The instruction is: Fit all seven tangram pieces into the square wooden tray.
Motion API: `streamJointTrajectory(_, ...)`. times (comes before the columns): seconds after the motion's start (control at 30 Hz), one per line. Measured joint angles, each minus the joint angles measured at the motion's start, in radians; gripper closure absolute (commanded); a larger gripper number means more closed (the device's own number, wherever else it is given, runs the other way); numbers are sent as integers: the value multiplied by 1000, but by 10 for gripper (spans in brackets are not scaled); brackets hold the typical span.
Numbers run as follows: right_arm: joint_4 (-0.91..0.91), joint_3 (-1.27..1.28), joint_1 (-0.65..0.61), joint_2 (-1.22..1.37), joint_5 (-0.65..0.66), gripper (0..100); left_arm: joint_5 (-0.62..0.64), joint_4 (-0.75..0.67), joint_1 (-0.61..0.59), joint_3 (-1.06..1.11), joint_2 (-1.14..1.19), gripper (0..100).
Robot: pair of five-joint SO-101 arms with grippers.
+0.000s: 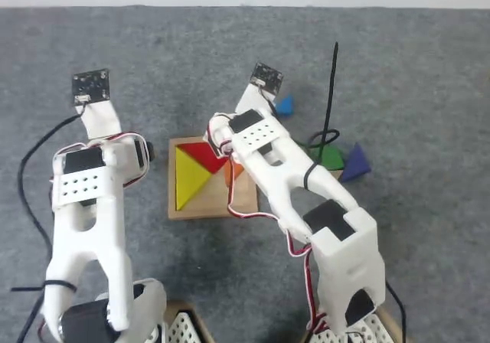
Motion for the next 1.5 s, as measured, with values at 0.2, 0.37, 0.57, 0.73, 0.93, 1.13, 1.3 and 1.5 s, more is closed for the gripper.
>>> streamJointTrajectory(0.2,32,-21,-18,0,12,706,0,0,0,0,0,801)
streamJointTrajectory(0.37,173,-72,-21,0,83,706,0,0,0,0,0,801)
streamJointTrajectory(0.57,193,-72,-55,0,89,706,0,0,0,0,0,801)
streamJointTrajectory(0.73,178,-72,-103,31,89,706,0,0,0,0,0,801)
streamJointTrajectory(0.93,178,-72,-104,48,95,706,0,0,0,0,0,801)
streamJointTrajectory(1.13,198,-74,-31,48,91,707,0,0,0,0,0,801)
streamJointTrajectory(1.3,203,-74,35,48,92,707,0,0,0,0,0,801)
streamJointTrajectory(1.5,203,-46,69,21,98,708,0,0,0,0,0,801)
